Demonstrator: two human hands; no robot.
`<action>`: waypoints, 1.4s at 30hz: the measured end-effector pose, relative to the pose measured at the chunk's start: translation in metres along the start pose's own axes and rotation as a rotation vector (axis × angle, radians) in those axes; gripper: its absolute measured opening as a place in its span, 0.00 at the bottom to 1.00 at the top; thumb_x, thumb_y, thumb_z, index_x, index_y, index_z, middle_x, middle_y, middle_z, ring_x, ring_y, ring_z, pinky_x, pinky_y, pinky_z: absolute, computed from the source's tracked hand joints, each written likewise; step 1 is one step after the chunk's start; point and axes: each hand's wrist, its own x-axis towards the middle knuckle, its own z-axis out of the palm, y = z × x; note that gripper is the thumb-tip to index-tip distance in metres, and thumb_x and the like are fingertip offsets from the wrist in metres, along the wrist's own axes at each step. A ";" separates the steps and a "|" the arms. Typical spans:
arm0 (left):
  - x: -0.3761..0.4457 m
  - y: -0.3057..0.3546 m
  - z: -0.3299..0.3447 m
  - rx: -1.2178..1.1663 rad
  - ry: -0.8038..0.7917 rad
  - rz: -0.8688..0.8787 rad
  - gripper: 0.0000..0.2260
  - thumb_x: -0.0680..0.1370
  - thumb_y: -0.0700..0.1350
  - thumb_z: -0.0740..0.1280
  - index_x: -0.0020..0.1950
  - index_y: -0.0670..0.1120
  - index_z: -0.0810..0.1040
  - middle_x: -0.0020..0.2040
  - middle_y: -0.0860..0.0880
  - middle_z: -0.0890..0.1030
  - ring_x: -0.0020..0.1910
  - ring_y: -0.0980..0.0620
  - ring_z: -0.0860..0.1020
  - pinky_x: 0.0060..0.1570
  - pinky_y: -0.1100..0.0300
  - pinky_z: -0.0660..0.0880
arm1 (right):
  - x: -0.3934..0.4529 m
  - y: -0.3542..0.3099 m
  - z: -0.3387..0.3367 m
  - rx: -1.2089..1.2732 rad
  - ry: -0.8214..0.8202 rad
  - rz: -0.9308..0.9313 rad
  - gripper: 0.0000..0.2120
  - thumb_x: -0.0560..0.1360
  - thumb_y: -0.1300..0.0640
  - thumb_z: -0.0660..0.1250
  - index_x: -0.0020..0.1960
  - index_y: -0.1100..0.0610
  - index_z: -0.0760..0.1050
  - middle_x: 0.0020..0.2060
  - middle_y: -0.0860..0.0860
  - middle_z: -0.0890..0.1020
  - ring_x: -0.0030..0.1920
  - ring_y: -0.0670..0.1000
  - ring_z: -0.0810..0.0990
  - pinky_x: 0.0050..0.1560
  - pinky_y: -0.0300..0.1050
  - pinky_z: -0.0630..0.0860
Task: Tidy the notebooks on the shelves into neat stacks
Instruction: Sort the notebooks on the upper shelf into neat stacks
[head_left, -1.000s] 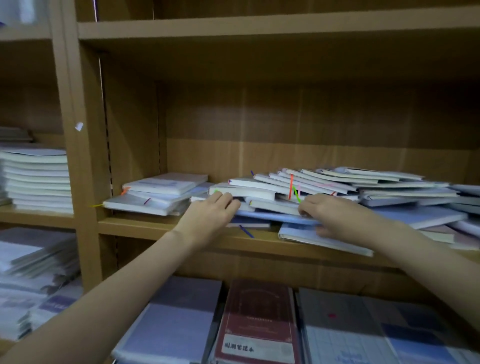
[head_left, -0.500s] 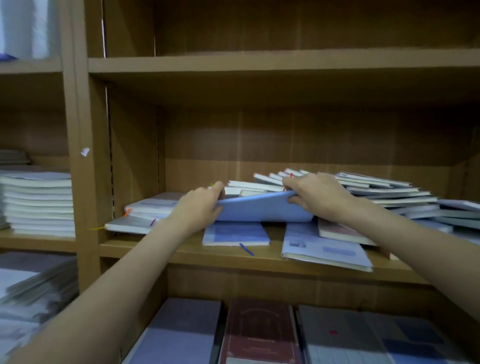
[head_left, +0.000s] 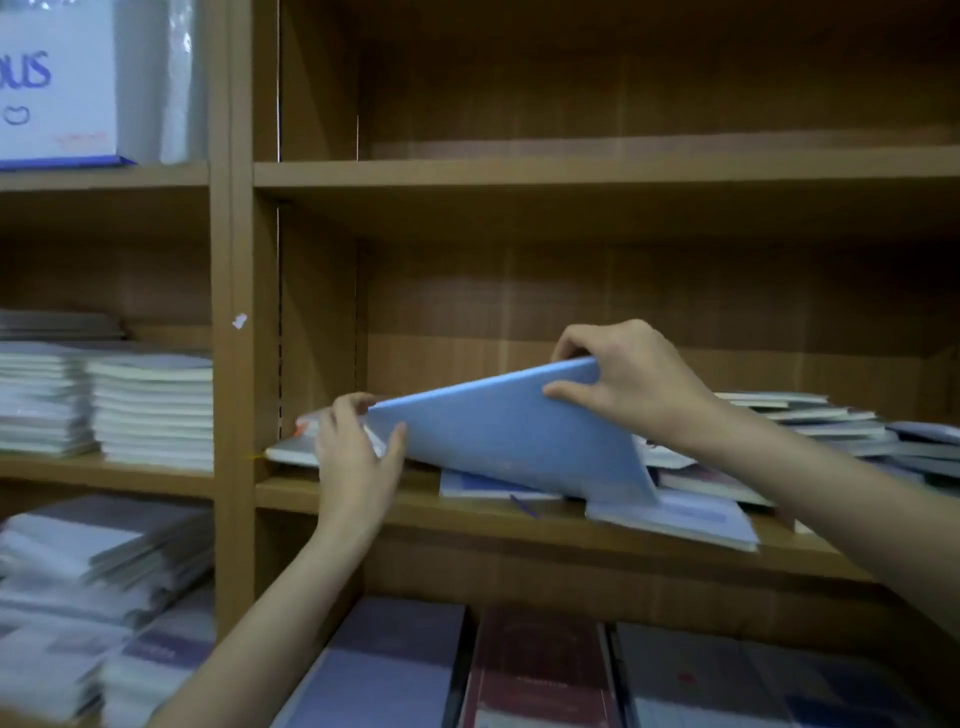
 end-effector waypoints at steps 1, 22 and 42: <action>-0.015 0.000 -0.005 -0.294 -0.063 -0.233 0.13 0.77 0.45 0.66 0.59 0.44 0.69 0.59 0.43 0.73 0.58 0.43 0.73 0.57 0.53 0.71 | -0.011 -0.014 0.003 0.049 -0.039 -0.047 0.11 0.73 0.46 0.68 0.47 0.54 0.75 0.40 0.50 0.80 0.43 0.51 0.77 0.41 0.49 0.72; -0.147 -0.062 -0.080 -0.781 -0.310 -0.891 0.15 0.78 0.34 0.61 0.62 0.47 0.71 0.57 0.43 0.79 0.42 0.48 0.82 0.29 0.60 0.78 | -0.187 -0.052 0.112 1.372 -0.733 0.748 0.31 0.69 0.56 0.72 0.68 0.49 0.63 0.57 0.52 0.79 0.46 0.52 0.83 0.38 0.41 0.80; -0.166 -0.145 0.000 -0.415 -0.476 -1.157 0.15 0.78 0.34 0.61 0.64 0.42 0.69 0.55 0.42 0.74 0.43 0.48 0.75 0.37 0.58 0.74 | -0.200 -0.061 0.246 1.720 -0.496 1.430 0.14 0.77 0.73 0.56 0.60 0.64 0.72 0.53 0.59 0.79 0.52 0.56 0.78 0.46 0.46 0.81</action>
